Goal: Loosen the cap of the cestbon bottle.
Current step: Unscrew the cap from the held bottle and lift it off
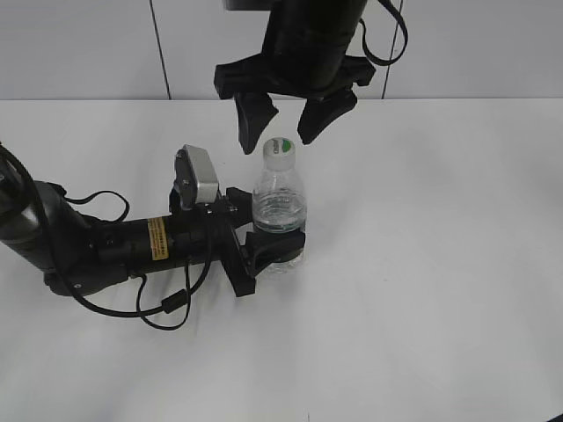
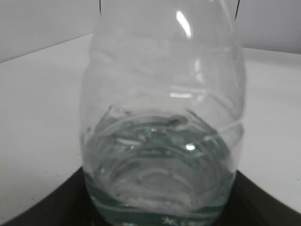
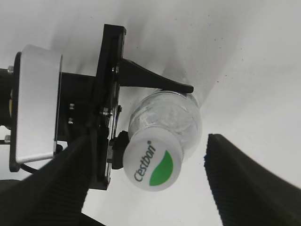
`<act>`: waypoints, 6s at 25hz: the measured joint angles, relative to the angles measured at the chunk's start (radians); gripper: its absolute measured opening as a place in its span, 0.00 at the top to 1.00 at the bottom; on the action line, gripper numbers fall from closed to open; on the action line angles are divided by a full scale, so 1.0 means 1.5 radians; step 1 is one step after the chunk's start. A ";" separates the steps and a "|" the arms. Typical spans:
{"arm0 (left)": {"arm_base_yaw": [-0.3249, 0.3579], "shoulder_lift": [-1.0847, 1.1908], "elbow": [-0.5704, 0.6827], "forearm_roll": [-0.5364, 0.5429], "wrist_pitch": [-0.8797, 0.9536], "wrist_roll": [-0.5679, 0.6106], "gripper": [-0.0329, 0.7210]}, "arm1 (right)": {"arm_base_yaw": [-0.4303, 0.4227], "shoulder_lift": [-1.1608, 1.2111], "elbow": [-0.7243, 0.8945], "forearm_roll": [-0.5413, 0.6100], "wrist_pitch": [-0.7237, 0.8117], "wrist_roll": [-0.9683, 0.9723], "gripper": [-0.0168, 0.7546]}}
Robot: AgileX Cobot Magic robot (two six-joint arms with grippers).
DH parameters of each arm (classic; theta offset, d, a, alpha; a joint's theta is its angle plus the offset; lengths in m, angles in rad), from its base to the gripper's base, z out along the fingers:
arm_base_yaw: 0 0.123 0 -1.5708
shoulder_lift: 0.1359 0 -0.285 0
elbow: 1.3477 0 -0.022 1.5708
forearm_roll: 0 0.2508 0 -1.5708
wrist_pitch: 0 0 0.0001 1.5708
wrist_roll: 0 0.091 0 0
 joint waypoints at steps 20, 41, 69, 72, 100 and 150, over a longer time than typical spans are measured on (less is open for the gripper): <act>0.000 0.000 0.000 -0.002 0.000 0.001 0.41 | 0.000 0.000 0.019 0.000 0.001 -0.014 0.59; 0.000 0.000 0.000 -0.006 0.001 0.005 0.41 | 0.000 0.000 0.019 0.003 0.001 -0.273 0.59; 0.000 0.000 0.000 -0.003 0.000 0.009 0.41 | 0.000 -0.001 0.019 0.008 0.000 -1.013 0.59; 0.000 0.000 0.000 -0.003 0.000 0.009 0.41 | 0.000 -0.001 0.019 0.007 0.000 -1.069 0.59; -0.001 0.000 -0.002 -0.003 0.002 0.008 0.41 | 0.010 -0.024 0.019 0.040 0.001 -0.794 0.23; -0.001 0.000 -0.002 -0.003 0.002 0.007 0.41 | 0.013 0.000 0.019 -0.032 0.001 -0.021 0.59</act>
